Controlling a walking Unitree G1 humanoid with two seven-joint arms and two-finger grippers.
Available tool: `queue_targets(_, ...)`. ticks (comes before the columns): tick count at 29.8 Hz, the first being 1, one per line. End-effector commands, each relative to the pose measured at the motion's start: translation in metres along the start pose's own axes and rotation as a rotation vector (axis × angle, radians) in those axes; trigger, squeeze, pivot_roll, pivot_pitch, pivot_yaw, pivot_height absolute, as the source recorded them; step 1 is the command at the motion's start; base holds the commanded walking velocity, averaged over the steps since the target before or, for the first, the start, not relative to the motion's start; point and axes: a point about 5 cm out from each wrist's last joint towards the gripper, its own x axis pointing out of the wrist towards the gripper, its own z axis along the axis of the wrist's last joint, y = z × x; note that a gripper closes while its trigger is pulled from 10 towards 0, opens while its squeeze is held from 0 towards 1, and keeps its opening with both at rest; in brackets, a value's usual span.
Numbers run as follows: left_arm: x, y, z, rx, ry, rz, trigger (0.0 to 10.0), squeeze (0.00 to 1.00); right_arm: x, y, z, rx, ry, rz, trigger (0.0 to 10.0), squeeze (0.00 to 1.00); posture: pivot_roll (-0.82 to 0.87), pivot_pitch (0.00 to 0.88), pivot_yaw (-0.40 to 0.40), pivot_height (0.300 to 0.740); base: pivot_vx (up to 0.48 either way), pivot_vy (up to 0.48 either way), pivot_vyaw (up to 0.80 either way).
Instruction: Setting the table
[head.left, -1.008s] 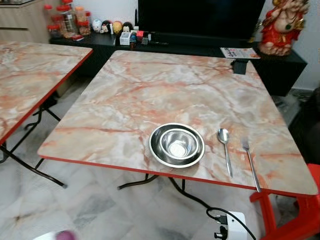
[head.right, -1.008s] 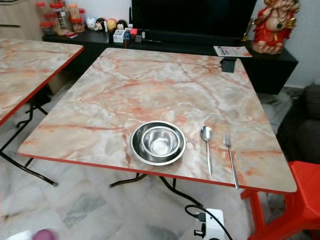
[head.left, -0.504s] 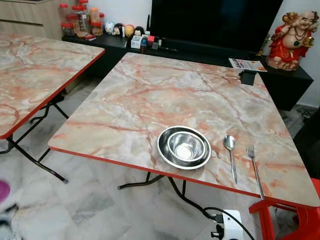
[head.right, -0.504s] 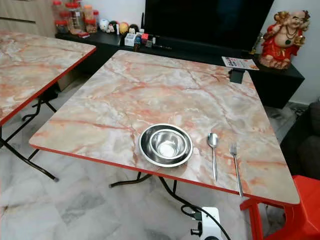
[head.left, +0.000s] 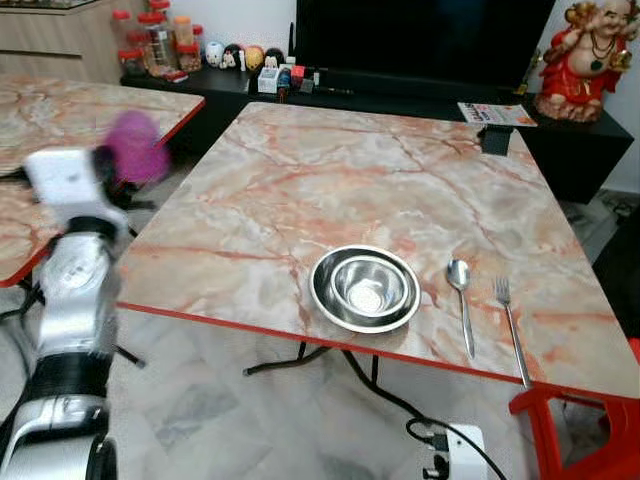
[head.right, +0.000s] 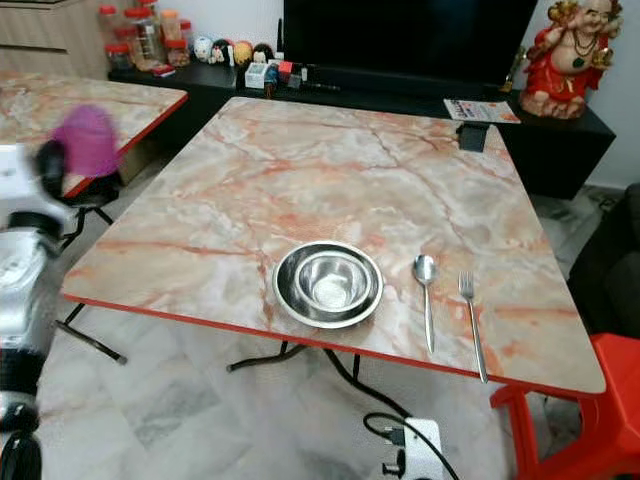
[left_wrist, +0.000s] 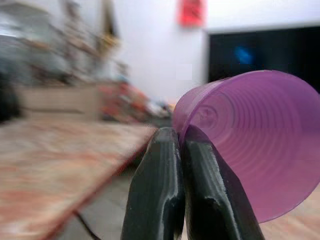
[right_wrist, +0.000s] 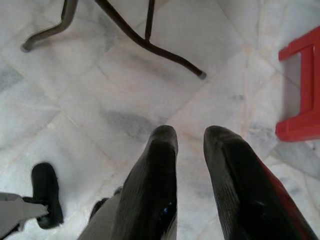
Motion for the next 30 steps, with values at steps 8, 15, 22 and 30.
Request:
queue_targets(8,0.016,-0.048,-0.023,-0.052,0.429,-0.312,10.0,0.00,-0.002,0.003,-0.006,0.049,0.018,-0.022,10.0,0.00,0.00,0.000,0.044,0.740,0.000,0.000,0.00)
queue_targets(15,0.014,-0.050,-0.024,-0.025,0.568,-0.403,10.0,0.00,-0.002,0.006,-0.010,0.072,0.030,-0.026,10.0,0.00,0.00,0.000,0.064,0.740,0.000,0.000,0.00)
queue_targets(22,0.004,-0.045,-0.030,0.050,0.650,-0.489,10.0,0.00,-0.002,0.006,-0.009,0.064,0.034,-0.021,10.0,0.00,0.02,0.000,0.042,0.740,0.000,0.000,0.00)
queue_targets(30,-0.010,-0.055,-0.042,-0.036,0.747,-0.607,10.0,0.00,-0.001,0.004,-0.007,0.047,0.032,-0.012,10.0,0.00,0.02,0.000,0.024,0.740,0.000,0.000,0.00)
